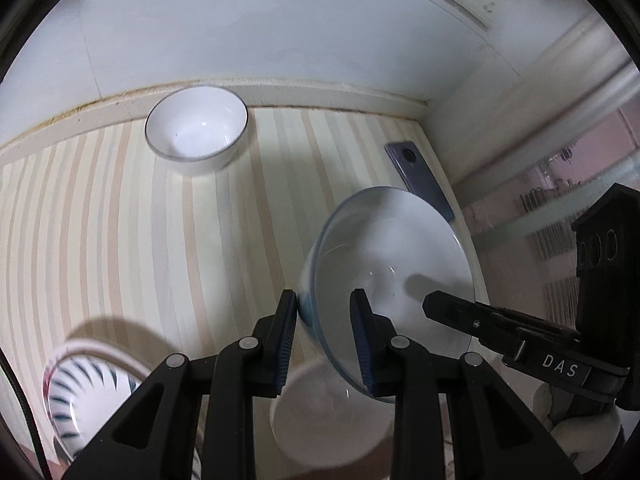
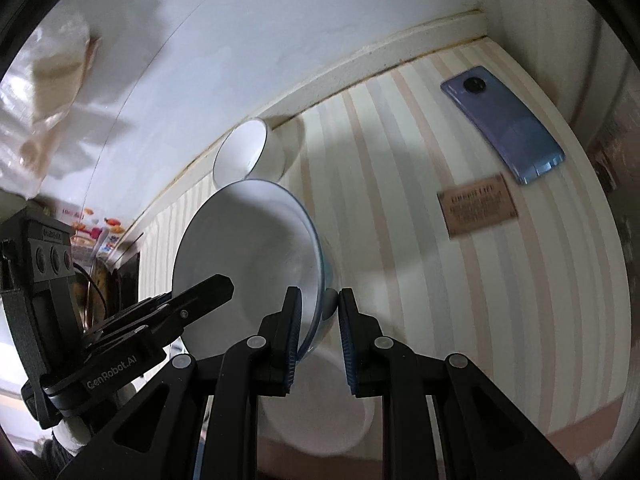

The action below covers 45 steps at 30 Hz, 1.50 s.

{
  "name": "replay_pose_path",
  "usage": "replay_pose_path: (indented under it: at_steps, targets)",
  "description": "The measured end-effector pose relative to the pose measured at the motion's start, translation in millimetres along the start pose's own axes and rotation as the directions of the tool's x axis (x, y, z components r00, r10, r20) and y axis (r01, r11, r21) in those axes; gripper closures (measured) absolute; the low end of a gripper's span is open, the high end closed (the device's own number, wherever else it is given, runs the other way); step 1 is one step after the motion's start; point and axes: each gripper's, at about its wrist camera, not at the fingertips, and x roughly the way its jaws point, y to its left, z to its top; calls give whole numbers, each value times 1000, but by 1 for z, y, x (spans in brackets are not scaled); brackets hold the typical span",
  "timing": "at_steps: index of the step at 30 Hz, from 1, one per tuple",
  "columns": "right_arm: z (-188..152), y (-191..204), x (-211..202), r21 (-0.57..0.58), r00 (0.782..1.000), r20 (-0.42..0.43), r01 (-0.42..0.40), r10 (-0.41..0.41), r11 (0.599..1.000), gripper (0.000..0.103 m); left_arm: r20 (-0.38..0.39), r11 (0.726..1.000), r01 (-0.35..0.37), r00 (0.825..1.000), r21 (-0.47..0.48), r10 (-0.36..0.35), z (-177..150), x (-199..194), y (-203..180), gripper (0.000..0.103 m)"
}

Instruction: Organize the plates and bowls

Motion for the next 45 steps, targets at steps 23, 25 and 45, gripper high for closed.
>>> replay_pose_path:
  at_steps: [23, 25, 45]
  targets:
    - [-92, -13, 24, 38, 991, -132, 39, -33, 999, 82, -157, 994, -57, 985, 95, 72, -69, 23, 4, 78]
    - [-93, -13, 26, 34, 990, -136, 44, -39, 998, 82, -169, 993, -64, 982, 102, 81, -73, 28, 4, 78]
    - [-82, -12, 34, 10, 972, -220, 86, -81, 996, 80, -192, 993, -80, 977, 87, 96, -83, 31, 9, 78]
